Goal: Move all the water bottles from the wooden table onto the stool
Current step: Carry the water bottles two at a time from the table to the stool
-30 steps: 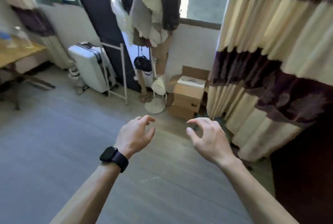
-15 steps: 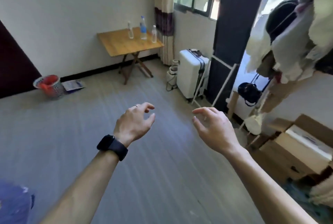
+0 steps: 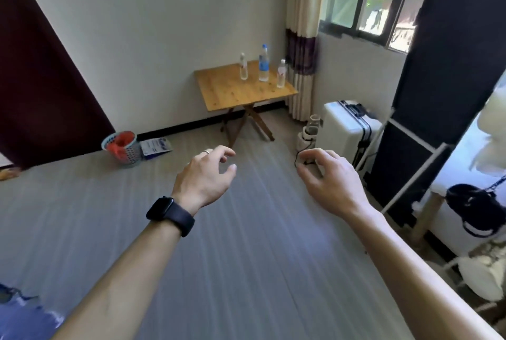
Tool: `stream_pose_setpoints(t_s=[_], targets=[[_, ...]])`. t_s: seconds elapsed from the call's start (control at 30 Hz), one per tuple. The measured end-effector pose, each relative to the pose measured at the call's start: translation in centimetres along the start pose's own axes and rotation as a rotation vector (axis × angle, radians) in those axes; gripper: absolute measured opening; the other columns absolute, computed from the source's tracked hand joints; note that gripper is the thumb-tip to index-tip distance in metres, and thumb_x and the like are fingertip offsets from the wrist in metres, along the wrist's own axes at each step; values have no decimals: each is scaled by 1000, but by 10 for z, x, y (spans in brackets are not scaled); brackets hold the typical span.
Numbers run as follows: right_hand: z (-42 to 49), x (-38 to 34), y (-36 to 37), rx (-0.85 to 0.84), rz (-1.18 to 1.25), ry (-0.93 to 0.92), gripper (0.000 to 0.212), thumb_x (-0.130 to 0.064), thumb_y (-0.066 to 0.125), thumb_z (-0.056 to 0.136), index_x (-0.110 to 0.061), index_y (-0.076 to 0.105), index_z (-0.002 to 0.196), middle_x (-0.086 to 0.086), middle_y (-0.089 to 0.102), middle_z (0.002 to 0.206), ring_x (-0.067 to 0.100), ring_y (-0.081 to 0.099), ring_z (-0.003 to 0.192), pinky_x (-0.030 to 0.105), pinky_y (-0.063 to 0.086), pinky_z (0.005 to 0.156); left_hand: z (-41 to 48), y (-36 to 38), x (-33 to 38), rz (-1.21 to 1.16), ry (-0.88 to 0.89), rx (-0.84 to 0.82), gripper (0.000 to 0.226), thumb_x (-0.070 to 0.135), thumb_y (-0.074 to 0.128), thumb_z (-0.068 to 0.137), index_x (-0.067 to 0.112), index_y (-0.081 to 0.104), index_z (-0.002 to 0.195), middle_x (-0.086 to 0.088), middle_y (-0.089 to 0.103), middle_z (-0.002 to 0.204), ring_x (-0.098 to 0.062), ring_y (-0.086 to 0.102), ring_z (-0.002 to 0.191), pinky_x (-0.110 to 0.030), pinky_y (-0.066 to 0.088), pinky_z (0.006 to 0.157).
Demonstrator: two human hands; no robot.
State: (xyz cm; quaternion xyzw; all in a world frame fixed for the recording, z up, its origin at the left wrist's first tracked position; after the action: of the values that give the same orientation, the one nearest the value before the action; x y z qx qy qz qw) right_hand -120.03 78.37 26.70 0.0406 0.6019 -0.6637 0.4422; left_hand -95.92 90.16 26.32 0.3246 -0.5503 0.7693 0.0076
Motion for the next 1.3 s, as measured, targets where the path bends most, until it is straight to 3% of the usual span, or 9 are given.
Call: stream_pose_setpoints(t_s=[0.47,0.8,1.03,1.3], targets=[[260,50,89,-124,-51,-29,34,-50,53,92,-41,56,125,-13,58,130,17,51,115,28,37,84,266,77,-33,6,-27,-35,33,53,49,81,43,58,112,17,61,105,-14,60,100,-39,53,87],[479,75,142,-79,-96,45,35,-52,55,91,-43,56,124,-13,60,125,17,52,118,33,43,94,503,108,-77,-20,-4,-31,32,44,54,84,36,62,114,12,61,101,-15,61,100,-38,52,88],[621,119,190,-120,-101,74,43,-57,51,90,-44,49,131,-15,58,126,15,53,119,33,47,90,646,160,-74,78,6,-90,31,41,55,91,36,58,122,12,60,114,-12,58,109,-30,48,86],[805,189,213,-128,-60,96,52,-69,46,85,-46,45,131,-16,60,112,13,61,108,36,52,86,826,200,-60,102,-39,-118,31,44,51,89,39,55,120,8,60,119,-19,60,110,-39,53,88]])
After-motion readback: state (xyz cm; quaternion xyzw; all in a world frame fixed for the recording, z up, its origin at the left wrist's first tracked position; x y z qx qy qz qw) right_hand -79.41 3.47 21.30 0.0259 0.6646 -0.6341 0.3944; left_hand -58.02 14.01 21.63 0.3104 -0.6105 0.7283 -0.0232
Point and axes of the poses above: each hand's wrist, its own z-axis towards the middle knuckle, its own y-axis out of the palm, x = y × z, the point moved 8 cm from there along z, towards the middle knuckle
